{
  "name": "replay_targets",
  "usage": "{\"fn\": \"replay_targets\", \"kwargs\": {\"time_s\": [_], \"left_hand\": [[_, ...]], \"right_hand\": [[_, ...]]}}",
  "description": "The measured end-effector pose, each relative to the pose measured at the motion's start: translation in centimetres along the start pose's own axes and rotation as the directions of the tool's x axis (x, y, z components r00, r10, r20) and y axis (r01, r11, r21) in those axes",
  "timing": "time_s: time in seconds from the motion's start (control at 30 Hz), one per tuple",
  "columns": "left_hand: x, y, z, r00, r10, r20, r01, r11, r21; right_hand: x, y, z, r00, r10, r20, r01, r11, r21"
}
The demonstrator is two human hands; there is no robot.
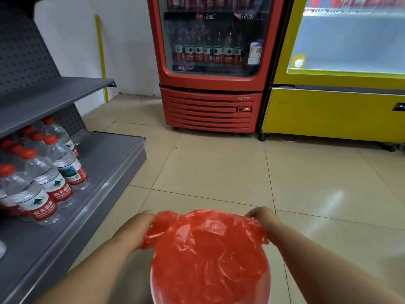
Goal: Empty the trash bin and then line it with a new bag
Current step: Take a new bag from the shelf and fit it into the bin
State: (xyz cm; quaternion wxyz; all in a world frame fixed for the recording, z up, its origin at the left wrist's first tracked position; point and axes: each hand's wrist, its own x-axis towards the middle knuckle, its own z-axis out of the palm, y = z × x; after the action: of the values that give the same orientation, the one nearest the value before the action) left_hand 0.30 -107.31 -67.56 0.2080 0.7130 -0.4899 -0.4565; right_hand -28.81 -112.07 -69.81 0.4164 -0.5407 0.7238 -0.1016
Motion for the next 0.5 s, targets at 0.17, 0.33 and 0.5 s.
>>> {"fn": "replay_targets", "kwargs": {"time_s": [0.17,0.33,0.5], "left_hand": [[-0.2,-3.2,-0.4,0.979,-0.126,0.159,0.154,0.971,-0.181],[-0.1,-2.9,-2.8,0.996,-0.035,-0.082,0.006,0.943,-0.331],[-2.0,2.4,-2.3,0.801,0.485,-0.350,-0.484,0.870,0.098]], "right_hand": [[-1.8,1.8,0.0,0.982,0.004,0.187,-0.012,0.999,0.037],[-2.6,-0.3,-2.4,0.947,-0.247,-0.204,0.267,0.961,0.076],[-6.7,-4.0,-2.9,0.841,-0.485,0.240,0.541,0.726,-0.425]]}}
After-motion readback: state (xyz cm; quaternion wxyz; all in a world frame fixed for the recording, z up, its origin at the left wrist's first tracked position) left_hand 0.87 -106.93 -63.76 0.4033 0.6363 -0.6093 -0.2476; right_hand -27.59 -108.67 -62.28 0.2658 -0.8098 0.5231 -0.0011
